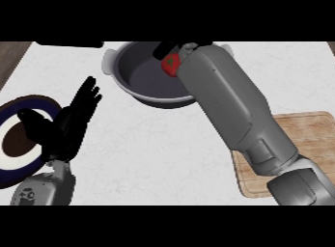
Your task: Pick the tomato from the cutting board and place it in the pot
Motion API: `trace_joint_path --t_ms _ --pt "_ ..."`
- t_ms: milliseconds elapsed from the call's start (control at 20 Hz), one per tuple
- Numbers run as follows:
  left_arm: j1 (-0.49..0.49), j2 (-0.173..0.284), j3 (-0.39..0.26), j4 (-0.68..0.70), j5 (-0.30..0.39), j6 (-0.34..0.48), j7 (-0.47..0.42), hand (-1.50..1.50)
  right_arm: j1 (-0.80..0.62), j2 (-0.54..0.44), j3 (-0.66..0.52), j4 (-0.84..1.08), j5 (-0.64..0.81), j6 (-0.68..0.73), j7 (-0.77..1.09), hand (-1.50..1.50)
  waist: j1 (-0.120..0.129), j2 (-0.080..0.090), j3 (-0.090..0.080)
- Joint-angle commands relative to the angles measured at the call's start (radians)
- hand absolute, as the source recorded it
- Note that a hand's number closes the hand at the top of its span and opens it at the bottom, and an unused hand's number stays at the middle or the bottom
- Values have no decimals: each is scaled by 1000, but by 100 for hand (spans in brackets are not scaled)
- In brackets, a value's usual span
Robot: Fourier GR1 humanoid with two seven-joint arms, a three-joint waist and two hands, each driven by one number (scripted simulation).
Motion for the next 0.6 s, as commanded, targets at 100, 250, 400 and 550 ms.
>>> trace_joint_path --t_ms 100,250,400,550 --pt "2 -21 -26 -39 -17 24 43 0 46 0 -22 4 -163 -217 -143 -150 -2 -4 2" --pt "14 -11 -5 -6 -7 11 3 0 45 0 -42 11 -129 -388 -224 -150 -8 -1 1" --pt "0 -15 -8 -28 -14 27 34 0 3 0 -62 18 -113 -507 -224 -150 -14 -6 1" --pt "24 22 34 3 14 -13 -17 0 18 -14 -115 23 -106 -572 -262 -150 -34 -8 1"
